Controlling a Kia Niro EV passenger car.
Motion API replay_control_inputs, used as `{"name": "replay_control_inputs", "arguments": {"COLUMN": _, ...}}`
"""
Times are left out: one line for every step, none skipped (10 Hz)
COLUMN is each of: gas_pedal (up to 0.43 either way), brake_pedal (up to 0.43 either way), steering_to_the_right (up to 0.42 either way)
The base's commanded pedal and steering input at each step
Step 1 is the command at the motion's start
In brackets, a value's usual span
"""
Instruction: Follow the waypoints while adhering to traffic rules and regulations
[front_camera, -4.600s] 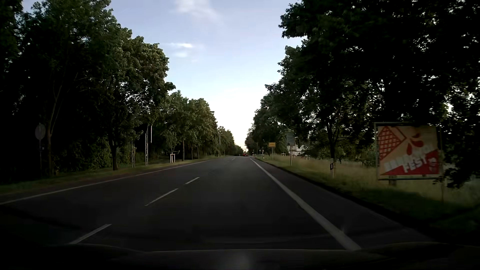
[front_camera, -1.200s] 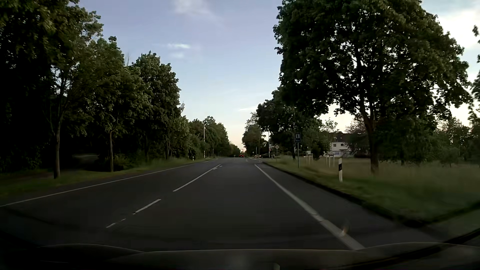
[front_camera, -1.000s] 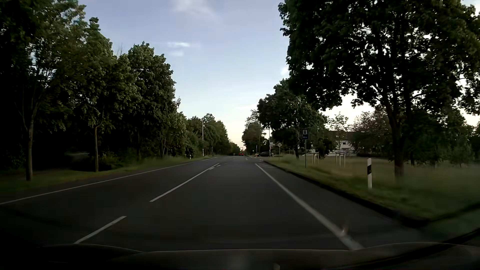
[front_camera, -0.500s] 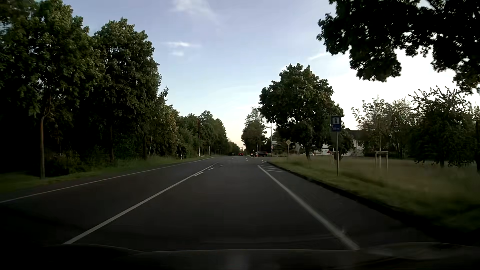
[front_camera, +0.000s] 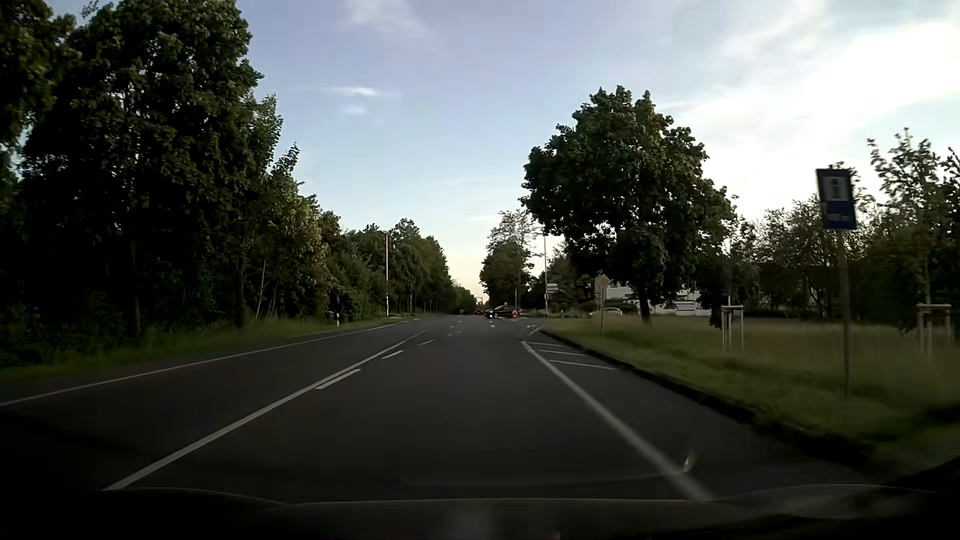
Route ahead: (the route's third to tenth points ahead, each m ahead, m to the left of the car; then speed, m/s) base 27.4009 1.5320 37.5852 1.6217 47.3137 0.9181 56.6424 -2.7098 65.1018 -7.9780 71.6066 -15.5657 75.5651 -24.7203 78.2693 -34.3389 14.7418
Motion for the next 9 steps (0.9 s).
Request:
{"name": "replay_control_inputs", "arguments": {"gas_pedal": 0.0, "brake_pedal": 0.0, "steering_to_the_right": 0.007}}
{"name": "replay_control_inputs", "arguments": {"gas_pedal": 0.0, "brake_pedal": 0.0, "steering_to_the_right": 0.007}}
{"name": "replay_control_inputs", "arguments": {"gas_pedal": 0.0, "brake_pedal": 0.0, "steering_to_the_right": 0.008}}
{"name": "replay_control_inputs", "arguments": {"gas_pedal": 0.0, "brake_pedal": 0.0, "steering_to_the_right": 0.008}}
{"name": "replay_control_inputs", "arguments": {"gas_pedal": 0.0, "brake_pedal": 0.0, "steering_to_the_right": 0.008}}
{"name": "replay_control_inputs", "arguments": {"gas_pedal": 0.0, "brake_pedal": 0.0, "steering_to_the_right": 0.008}}
{"name": "replay_control_inputs", "arguments": {"gas_pedal": 0.0, "brake_pedal": 0.0, "steering_to_the_right": 0.008}}
{"name": "replay_control_inputs", "arguments": {"gas_pedal": 0.0, "brake_pedal": 0.0, "steering_to_the_right": 0.008}}
{"name": "replay_control_inputs", "arguments": {"gas_pedal": 0.0, "brake_pedal": 0.006, "steering_to_the_right": 0.009}}
